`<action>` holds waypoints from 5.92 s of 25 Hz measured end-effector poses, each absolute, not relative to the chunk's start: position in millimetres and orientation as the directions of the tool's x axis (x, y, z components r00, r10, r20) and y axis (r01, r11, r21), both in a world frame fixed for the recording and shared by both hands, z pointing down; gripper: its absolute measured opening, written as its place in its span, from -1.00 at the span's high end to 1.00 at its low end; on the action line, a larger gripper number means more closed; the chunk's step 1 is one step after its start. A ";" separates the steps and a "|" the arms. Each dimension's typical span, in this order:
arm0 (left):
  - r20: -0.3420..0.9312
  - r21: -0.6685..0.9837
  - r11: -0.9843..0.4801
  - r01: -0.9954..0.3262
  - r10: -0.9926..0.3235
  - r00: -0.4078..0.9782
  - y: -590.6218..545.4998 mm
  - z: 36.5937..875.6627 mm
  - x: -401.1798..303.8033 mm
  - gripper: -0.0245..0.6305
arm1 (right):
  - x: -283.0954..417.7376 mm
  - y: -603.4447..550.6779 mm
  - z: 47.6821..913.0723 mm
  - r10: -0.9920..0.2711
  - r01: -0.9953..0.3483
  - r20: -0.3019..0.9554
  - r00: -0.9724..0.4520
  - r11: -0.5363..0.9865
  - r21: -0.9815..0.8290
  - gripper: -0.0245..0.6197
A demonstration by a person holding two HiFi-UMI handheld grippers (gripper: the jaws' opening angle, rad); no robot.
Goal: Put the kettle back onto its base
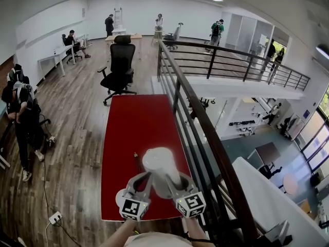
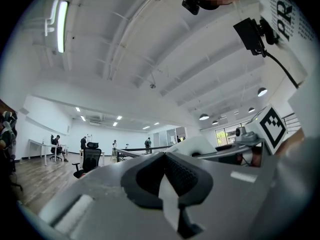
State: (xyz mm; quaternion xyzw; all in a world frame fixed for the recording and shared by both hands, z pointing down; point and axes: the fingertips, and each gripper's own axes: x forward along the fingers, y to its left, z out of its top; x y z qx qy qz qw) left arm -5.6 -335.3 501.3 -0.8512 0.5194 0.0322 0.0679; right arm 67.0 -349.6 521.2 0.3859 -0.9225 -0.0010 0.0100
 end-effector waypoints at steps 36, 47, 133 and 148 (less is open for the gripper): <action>-0.059 -0.034 -0.356 -0.934 -0.932 0.357 -330.4 515.8 -90.8 0.92 | -10.7 -347.3 527.3 -0.627 -0.629 0.053 -0.777 0.776 -0.044 0.55; -0.055 -0.030 -0.325 -0.945 -0.944 0.326 -328.6 514.0 -147.7 0.92 | -62.1 -347.9 527.0 -0.611 -0.613 0.051 -0.790 0.787 -0.068 0.55; 0.077 0.059 -0.287 -0.956 -0.954 0.291 -266.2 594.2 -240.7 0.92 | -140.6 -255.4 653.7 -0.518 -0.523 0.083 -0.851 0.852 -0.039 0.54; 0.062 0.080 -0.327 -0.942 -0.941 0.332 -264.6 592.1 -224.0 0.92 | -116.3 -237.7 664.3 -0.508 -0.519 0.152 -0.848 0.854 -0.044 0.55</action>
